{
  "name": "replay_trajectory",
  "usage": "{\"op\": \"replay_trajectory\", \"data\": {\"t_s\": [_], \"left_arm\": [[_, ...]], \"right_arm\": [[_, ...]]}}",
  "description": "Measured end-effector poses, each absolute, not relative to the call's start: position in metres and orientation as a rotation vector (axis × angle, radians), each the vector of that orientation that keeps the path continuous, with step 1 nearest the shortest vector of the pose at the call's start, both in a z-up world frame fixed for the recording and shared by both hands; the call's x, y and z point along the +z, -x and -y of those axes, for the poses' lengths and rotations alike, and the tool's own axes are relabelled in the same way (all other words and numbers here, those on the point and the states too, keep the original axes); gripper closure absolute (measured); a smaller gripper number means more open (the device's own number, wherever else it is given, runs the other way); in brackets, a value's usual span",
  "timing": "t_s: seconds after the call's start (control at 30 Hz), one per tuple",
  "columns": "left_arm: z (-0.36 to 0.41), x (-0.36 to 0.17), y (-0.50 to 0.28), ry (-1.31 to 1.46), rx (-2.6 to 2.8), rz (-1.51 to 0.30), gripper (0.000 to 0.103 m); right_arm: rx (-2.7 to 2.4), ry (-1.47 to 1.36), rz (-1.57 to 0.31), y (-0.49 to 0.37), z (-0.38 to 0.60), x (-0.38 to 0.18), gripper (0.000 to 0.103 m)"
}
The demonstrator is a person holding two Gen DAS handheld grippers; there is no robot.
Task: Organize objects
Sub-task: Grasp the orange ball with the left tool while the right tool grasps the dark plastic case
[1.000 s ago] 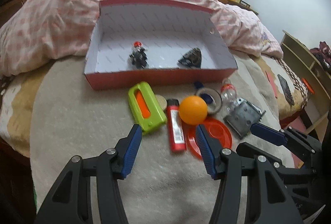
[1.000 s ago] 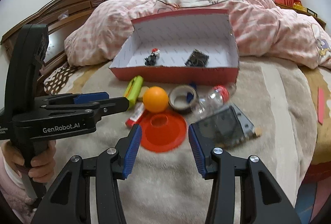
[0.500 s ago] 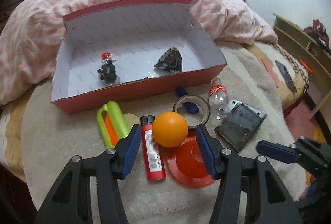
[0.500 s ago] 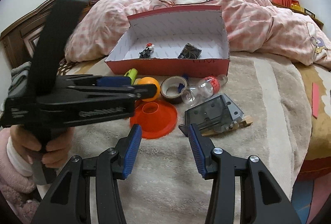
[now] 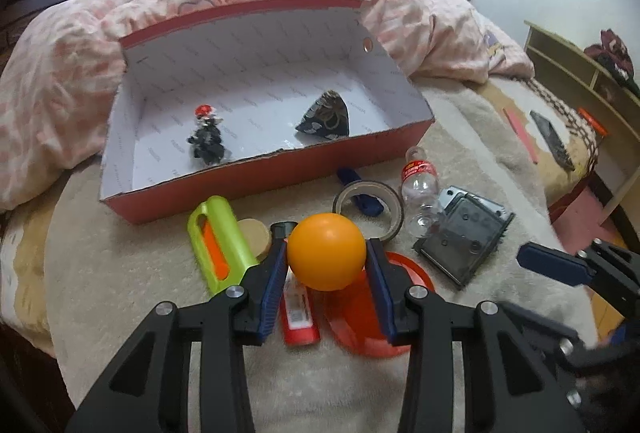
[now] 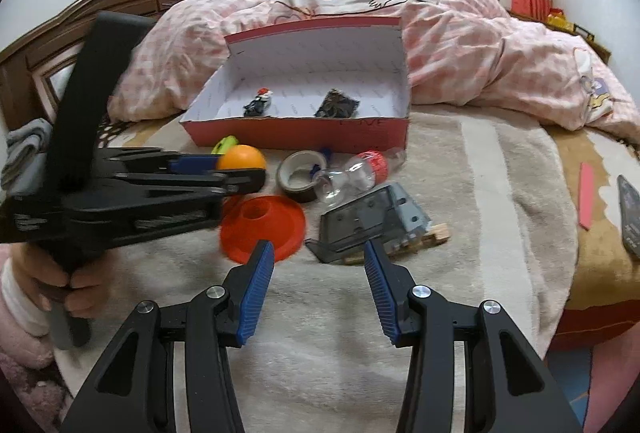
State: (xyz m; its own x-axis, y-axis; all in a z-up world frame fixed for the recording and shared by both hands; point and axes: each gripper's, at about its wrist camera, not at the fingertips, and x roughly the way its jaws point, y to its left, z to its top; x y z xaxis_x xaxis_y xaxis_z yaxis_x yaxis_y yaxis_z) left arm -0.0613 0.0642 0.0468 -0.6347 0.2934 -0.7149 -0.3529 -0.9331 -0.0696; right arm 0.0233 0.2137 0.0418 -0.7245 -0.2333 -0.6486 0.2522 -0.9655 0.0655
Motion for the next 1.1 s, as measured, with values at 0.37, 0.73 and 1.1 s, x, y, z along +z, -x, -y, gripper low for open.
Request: {"op": "replay_trajectory", "data": {"t_s": [0.37, 0.73, 1.1], "left_arm": [[-0.031, 0.050, 0.040, 1.111, 2.578, -0.004, 0.064], [-0.029, 0.042, 0.041, 1.134, 2.562, 0.011, 0.064], [-0.025, 0.044, 0.039, 1.129, 2.569, 0.020, 0.064]], "right_arm": [[-2.777, -0.992, -0.421, -0.007, -0.196, 0.030, 0.033], [-2.743, -1.045, -0.632, 0.007, -0.183, 0.015, 0.036], [-2.774, -1.022, -0.471, -0.003, -0.195, 0.026, 0.040]]}}
